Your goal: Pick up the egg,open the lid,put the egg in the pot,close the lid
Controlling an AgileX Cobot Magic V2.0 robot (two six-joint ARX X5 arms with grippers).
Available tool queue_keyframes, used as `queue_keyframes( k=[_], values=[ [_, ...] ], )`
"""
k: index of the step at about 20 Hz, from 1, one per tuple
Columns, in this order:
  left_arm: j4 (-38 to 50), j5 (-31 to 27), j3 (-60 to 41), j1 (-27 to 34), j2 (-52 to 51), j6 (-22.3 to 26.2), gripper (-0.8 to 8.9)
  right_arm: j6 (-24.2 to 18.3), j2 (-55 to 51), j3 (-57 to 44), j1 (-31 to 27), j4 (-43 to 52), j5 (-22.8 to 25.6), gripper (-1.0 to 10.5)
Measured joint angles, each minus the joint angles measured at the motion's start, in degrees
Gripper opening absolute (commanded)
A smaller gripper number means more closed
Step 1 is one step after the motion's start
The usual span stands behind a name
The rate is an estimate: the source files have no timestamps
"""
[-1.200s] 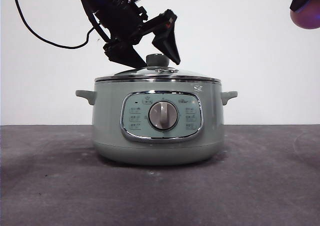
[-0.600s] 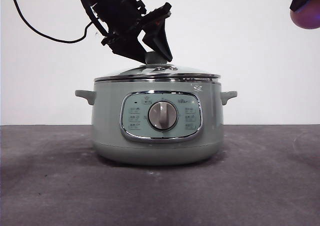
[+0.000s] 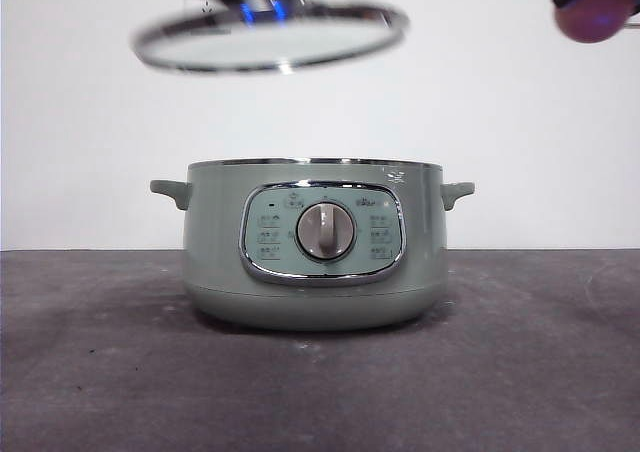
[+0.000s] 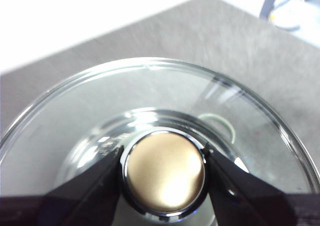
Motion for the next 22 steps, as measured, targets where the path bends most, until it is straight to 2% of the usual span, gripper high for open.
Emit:
queue_keyframes(
  k=[4, 7, 14, 22],
  values=[
    [-7.48, -1.03, 0.00, 0.59, -10.21, 0.02, -0.08, 0.00, 9.33, 4.87, 2.99, 2.97, -1.11, -0.2],
    [-13.22, -2.71, 0.00, 0.59, -16.68, 0.02, -0.08, -0.07, 19.28, 13.31, 6.21, 4.85, -1.33, -0.2],
    [-20.06, -2.86, 0.00, 0.66, -23.96, 0.02, -0.08, -1.81, 43.89, 32.09, 12.76, 5.79, -0.83, -0.2],
    [-22.88, -2.89, -0.07, 0.66, -24.63, 0.02, -0.08, -5.81, 59.14, 33.64, 15.34, 10.99, 4.72, -0.2]
  ],
)
